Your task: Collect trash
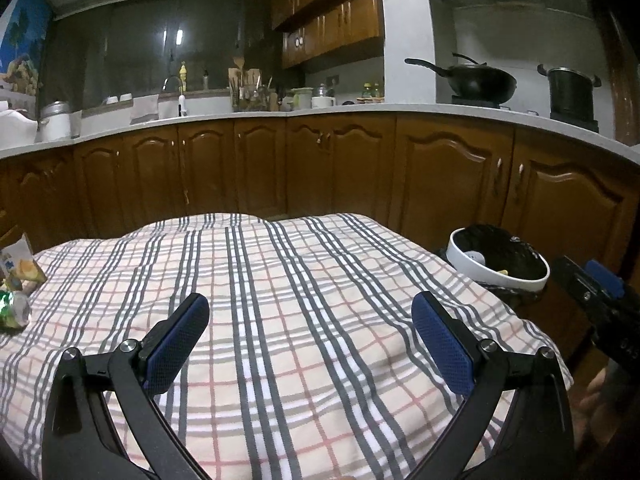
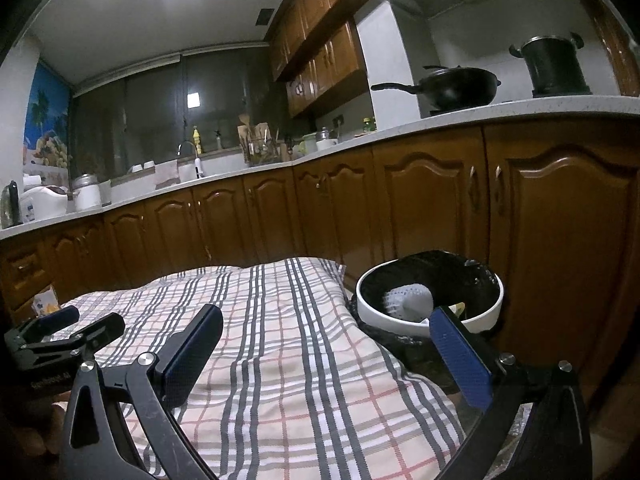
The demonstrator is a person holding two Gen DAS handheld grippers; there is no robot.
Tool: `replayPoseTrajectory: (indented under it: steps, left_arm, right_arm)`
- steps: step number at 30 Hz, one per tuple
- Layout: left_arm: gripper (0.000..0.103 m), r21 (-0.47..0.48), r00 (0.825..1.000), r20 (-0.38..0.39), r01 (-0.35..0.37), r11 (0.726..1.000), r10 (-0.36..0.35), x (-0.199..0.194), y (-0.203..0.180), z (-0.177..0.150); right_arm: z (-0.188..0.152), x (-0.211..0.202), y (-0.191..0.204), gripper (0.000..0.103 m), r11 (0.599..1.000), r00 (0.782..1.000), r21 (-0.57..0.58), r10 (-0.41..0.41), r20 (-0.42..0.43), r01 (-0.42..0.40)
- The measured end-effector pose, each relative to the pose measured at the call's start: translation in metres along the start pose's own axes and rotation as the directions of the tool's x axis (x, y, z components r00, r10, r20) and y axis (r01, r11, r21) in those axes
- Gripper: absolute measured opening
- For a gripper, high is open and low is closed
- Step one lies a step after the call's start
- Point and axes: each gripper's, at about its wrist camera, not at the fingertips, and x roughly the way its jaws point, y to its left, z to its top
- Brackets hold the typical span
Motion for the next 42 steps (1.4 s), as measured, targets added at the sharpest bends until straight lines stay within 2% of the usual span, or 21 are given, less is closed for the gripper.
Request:
replayPoseTrajectory:
  steps: [42]
  left_arm:
    - [0.103,0.016,0.999,0.023,-0.035,0.999,0.034,-0.0032,-0.0045,0.0045]
  right_arm:
    - [0.0089,-0.0026,0.0015,0.103,1.0,1.0,0.009,0.029,0.001,-0.029]
